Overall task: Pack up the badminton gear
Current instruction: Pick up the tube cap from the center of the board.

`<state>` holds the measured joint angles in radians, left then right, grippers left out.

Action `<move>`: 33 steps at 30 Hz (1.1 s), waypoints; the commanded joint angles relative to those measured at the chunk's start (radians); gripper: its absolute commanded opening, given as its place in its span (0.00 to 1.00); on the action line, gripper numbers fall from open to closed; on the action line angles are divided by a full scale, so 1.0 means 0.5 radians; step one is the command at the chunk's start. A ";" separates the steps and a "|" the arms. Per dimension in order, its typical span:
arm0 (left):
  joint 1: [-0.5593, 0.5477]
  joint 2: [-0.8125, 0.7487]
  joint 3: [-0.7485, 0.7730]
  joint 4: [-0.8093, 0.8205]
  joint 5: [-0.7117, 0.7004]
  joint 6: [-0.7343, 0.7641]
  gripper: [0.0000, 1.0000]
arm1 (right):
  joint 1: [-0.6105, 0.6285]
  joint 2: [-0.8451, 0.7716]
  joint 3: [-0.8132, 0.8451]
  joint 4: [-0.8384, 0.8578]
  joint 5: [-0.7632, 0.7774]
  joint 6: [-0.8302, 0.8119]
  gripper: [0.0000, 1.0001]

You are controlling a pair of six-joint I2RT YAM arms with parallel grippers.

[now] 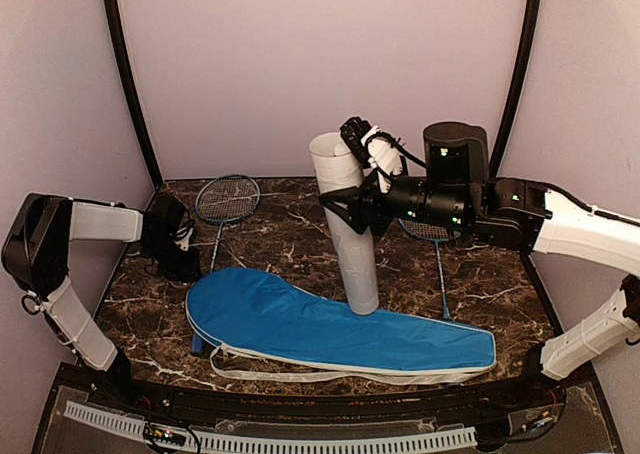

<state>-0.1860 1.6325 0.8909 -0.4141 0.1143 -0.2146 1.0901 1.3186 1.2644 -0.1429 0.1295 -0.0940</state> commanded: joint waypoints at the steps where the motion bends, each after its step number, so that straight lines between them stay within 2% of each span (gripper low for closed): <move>1: -0.003 0.037 0.040 -0.070 -0.010 0.010 0.23 | -0.005 -0.002 -0.001 0.181 -0.031 0.019 0.57; 6: -0.005 0.034 0.048 -0.071 -0.047 0.015 0.13 | -0.005 -0.003 0.001 0.178 -0.043 -0.004 0.57; 12: -0.003 -0.059 0.030 -0.058 -0.115 0.015 0.02 | 0.001 0.011 0.106 0.011 -0.007 -0.146 0.57; 23: -0.003 -0.380 -0.027 0.002 -0.213 0.002 0.00 | 0.029 -0.012 0.198 -0.259 0.121 -0.301 0.58; 28: -0.006 -0.641 -0.073 0.111 -0.079 0.052 0.00 | 0.077 0.032 0.147 -0.256 0.150 -0.323 0.57; 33: -0.059 -0.830 0.163 -0.140 0.321 0.020 0.00 | 0.107 0.127 0.156 -0.289 0.117 -0.314 0.57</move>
<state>-0.1879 1.2900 0.8860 -0.4088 0.1066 -0.2043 1.1259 1.3483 1.3277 -0.3130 0.1844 -0.2359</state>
